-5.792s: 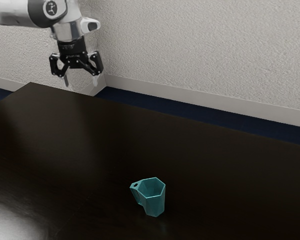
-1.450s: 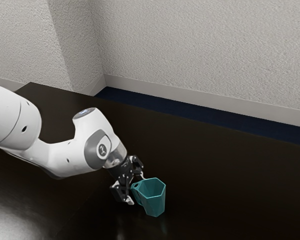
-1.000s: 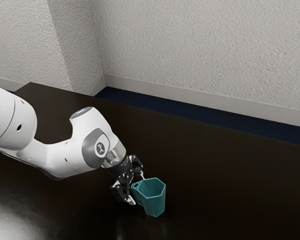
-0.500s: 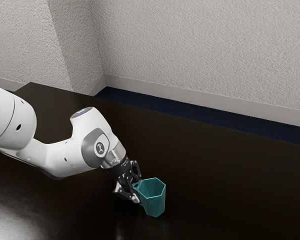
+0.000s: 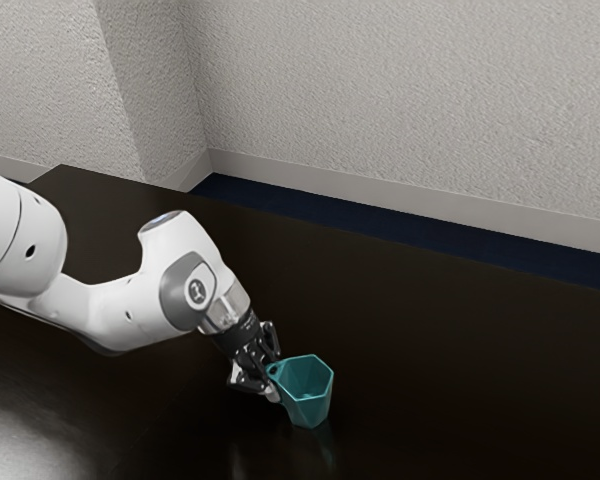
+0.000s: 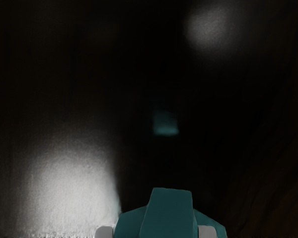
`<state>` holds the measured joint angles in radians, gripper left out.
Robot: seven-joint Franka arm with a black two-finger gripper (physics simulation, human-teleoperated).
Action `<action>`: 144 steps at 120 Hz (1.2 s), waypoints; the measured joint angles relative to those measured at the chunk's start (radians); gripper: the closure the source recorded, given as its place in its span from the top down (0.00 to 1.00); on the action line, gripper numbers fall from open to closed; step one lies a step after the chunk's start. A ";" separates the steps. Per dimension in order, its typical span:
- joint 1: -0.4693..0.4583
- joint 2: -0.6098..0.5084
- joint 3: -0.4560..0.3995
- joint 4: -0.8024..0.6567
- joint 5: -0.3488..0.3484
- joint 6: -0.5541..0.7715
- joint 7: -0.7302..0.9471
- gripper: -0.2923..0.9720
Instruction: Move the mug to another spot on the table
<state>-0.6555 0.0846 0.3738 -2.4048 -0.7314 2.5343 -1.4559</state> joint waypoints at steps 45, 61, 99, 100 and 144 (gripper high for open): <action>0.061 -0.037 0.010 0.004 0.018 -0.032 -0.007 0.18; 0.128 -0.050 0.014 0.008 0.054 -0.055 -0.005 0.17; 0.212 -0.045 0.008 0.024 0.113 -0.093 0.078 0.15; 0.213 -0.046 0.008 0.024 0.113 -0.094 0.081 0.15; 0.269 -0.047 0.008 0.024 0.124 -0.139 0.185 0.15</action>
<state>-0.3863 0.0372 0.3818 -2.3812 -0.6075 2.3955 -1.2714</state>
